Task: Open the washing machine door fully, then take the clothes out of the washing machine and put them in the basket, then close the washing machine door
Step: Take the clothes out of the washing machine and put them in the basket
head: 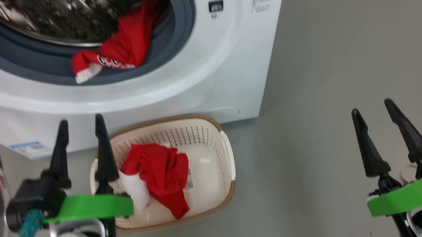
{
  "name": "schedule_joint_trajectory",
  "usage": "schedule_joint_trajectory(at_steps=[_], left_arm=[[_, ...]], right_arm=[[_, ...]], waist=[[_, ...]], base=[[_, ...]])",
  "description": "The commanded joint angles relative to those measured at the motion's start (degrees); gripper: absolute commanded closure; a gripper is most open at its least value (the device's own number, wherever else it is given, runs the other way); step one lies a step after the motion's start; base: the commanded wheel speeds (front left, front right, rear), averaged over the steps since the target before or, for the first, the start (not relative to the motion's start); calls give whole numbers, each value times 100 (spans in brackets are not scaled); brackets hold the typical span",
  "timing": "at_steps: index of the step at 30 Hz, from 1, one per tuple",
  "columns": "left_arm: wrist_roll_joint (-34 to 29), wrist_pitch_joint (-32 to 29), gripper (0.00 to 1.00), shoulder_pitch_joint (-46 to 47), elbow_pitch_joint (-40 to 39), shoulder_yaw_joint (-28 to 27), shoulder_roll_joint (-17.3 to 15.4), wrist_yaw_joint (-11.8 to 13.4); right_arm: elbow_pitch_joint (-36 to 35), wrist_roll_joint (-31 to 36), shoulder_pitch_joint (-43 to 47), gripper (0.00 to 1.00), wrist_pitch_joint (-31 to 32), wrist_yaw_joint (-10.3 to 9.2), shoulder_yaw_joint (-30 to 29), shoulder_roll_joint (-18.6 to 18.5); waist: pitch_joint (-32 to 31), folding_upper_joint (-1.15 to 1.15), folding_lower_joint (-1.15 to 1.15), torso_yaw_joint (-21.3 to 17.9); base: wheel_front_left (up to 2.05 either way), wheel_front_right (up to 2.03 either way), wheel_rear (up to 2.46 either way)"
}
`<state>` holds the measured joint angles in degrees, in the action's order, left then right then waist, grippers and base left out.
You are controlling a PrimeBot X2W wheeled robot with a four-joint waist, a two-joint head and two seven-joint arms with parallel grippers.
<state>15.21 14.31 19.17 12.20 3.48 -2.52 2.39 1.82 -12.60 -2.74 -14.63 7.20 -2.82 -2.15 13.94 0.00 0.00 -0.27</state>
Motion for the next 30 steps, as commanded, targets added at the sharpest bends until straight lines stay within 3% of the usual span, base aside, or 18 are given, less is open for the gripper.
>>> schedule_joint_trajectory(at_steps=[1, 13, 30], left_arm=[[-15, 69, 0, 317, -13, -213, -129, -58], [5, -35, 0, 1828, 1060, -295, -377, -94], [198, -291, 0, 4368, 3055, -264, -799, -477]], right_arm=[[-143, -1, -242, 0, -37, 29, 188, -73], [-97, -3, -614, 0, -37, 29, 382, -73], [-96, -55, -1031, 0, -37, 29, 650, -73]], waist=[[499, 0, 0, -87], [1117, 0, 0, -311], [1969, 0, 0, -799]], base=[[0, 0, 0], [0, 0, 0], [0, 0, 0]])
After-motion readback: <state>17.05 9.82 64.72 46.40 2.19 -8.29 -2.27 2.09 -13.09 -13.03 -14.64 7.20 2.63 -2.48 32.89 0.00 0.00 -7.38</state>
